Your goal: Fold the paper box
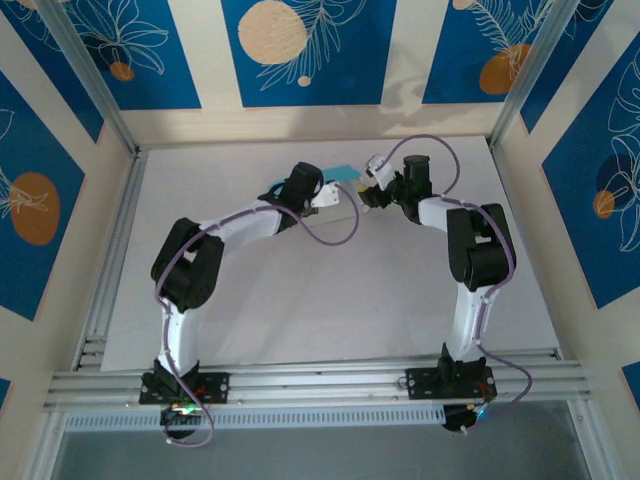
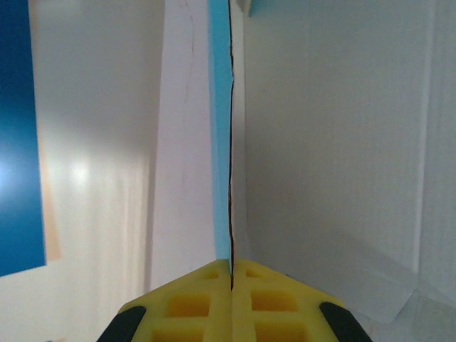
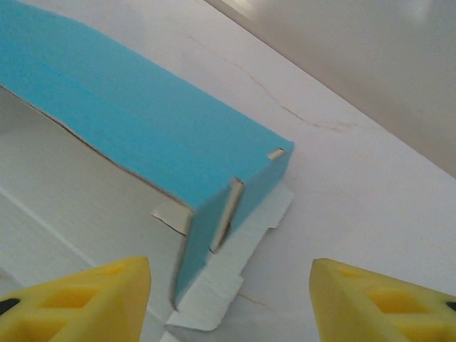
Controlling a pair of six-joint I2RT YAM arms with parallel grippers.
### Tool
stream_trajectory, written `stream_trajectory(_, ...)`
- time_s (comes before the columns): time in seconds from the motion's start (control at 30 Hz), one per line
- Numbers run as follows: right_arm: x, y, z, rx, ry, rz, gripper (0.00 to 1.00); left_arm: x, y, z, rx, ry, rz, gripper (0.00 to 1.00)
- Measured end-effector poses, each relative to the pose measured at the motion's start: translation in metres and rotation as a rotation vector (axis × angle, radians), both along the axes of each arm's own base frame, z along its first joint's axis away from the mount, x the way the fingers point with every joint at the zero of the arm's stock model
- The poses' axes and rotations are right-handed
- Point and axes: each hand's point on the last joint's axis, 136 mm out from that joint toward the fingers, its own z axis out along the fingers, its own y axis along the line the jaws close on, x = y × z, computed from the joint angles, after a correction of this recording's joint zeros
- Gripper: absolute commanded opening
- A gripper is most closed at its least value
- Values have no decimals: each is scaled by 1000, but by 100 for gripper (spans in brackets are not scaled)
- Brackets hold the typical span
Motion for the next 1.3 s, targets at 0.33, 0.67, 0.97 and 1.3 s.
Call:
stream_trajectory(0.33,-15,-20,62,238,175,-287,0,-25,4,35,-102,149,14,0)
stream_trajectory(0.67,-75,-43,63,591,562,-607,0,-52,-5,17,-57,198,-22,0)
stream_trajectory(0.97,-121,-3,-10,849,1066,-617,0,-55,-5,16,-50,209,-25,0)
stream_trajectory(1.3,-124,46,-40,828,1328,-709,0,-57,-6,15,-50,221,-29,0)
